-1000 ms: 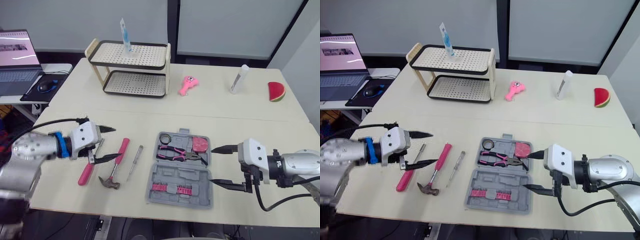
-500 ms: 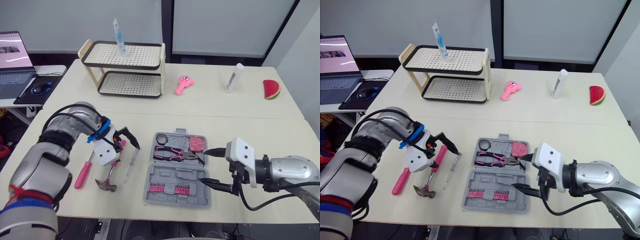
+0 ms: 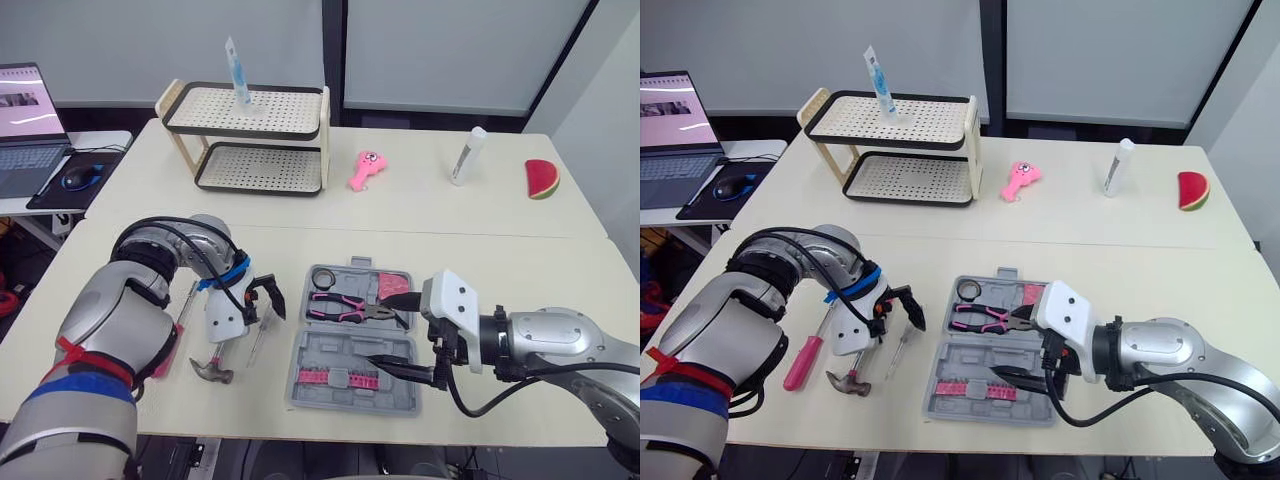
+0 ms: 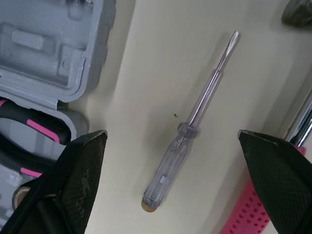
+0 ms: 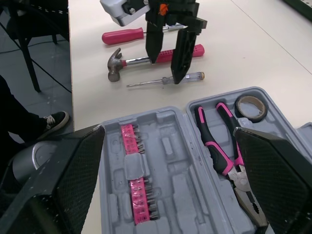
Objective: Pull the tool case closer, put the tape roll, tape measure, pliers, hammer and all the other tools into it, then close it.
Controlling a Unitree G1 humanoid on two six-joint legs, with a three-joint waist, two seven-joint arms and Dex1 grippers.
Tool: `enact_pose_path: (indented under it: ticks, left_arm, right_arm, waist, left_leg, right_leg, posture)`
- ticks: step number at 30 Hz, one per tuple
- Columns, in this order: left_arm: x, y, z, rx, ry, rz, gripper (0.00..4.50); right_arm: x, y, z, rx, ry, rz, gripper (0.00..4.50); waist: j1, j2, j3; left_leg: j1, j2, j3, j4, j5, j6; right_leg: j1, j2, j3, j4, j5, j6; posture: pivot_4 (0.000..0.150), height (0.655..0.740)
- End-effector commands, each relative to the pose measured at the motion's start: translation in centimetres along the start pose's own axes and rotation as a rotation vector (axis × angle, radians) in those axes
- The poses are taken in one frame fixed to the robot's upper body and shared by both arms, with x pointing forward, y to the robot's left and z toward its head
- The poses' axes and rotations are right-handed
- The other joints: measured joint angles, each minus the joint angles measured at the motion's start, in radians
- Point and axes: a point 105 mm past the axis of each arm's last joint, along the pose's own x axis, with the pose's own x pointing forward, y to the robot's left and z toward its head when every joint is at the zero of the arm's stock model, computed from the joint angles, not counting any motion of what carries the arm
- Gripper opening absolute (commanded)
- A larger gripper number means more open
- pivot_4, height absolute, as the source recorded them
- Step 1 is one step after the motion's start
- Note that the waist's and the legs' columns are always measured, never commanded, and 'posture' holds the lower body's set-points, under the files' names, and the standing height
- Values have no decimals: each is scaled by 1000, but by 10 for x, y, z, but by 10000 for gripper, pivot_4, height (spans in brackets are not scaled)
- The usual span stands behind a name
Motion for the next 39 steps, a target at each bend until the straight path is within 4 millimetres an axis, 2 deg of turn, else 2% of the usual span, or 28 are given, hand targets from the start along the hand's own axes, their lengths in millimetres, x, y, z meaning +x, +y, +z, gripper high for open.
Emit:
enact_pose_path:
  ticks: [1, 7, 10, 13, 16, 19, 23, 24, 28, 39]
  left_arm:
    - [5, -1, -6, 19, 37, -32, 44759]
    - [27, 3, -30, 170, 161, -21, 44759]
    - [36, 5, -36, 292, 173, 6, 44759]
    - [43, 8, -33, 370, 122, 36, 44759]
    - [48, 14, -25, 403, 58, 72, 38634]
    - [51, 15, -16, 418, -14, 91, 29493]
    - [52, 11, -12, 429, -55, 84, 16358]
    - [52, 11, -12, 429, -60, 88, 14330]
    - [48, 17, -8, 410, -85, 121, 1755]
    - [14, 22, -3, 360, -125, 122, 846]
  right_arm:
    - [-2, 5, 8, -34, -14, 14, 45000]
    - [-3, 7, 9, -29, -11, 17, 45000]
    - [-4, 8, 10, -25, -8, 19, 45000]
    - [-5, 8, 10, -19, -3, 17, 45000]
    - [-7, 9, 9, -11, 4, 14, 45000]
    - [-10, 9, 7, -5, 13, 9, 45000]
    - [-12, 8, 5, -2, 21, 4, 45000]
    - [-12, 7, 4, -2, 22, 3, 45000]
    - [-12, 8, 2, -1, 24, 3, 45000]
    - [-12, 8, -2, 4, 17, 3, 45000]
  waist:
    - [0, 0, 0]
    - [9, 0, -2]
    - [19, 8, -8]
    - [22, 18, -17]
    - [22, 20, -20]
    - [23, 21, -22]
    - [33, 10, -26]
    - [34, 7, -26]
    - [36, 1, -25]
    - [35, -18, -16]
  left_leg:
    - [0, 0, 0, 0, 0, 0]
    - [2, -1, 0, 1, 0, 0]
    - [9, -2, 0, 0, 0, 0]
    - [12, -8, 1, 0, 0, 0]
    - [12, -12, 2, 0, 1, 1]
    - [12, -12, 2, -1, 1, 1]
    - [8, -14, 2, 0, 0, 2]
    - [8, -14, 2, 0, 0, 2]
    - [7, -15, 2, 0, -1, 3]
    - [4, -14, 1, 1, -1, 3]
  right_leg:
    - [0, 0, 0, 0, 0, 0]
    - [2, -1, 1, 1, 0, 1]
    - [12, -2, 1, -3, -2, 9]
    - [15, -8, 3, -3, -2, 13]
    - [15, -11, 5, -3, -2, 16]
    - [14, -11, 5, -3, -2, 15]
    - [12, -13, 5, -4, -1, 13]
    - [12, -13, 5, -4, -1, 13]
    - [11, -14, 4, -5, -1, 13]
    - [8, -14, 3, -3, -1, 13]
  posture:
    - [1500, 7350]
    - [1500, 7350]
    - [1500, 7350]
    - [1500, 7350]
    - [1500, 7350]
    - [1500, 7350]
    - [1500, 7350]
    - [1500, 7350]
    - [1500, 7350]
    - [1500, 7350]
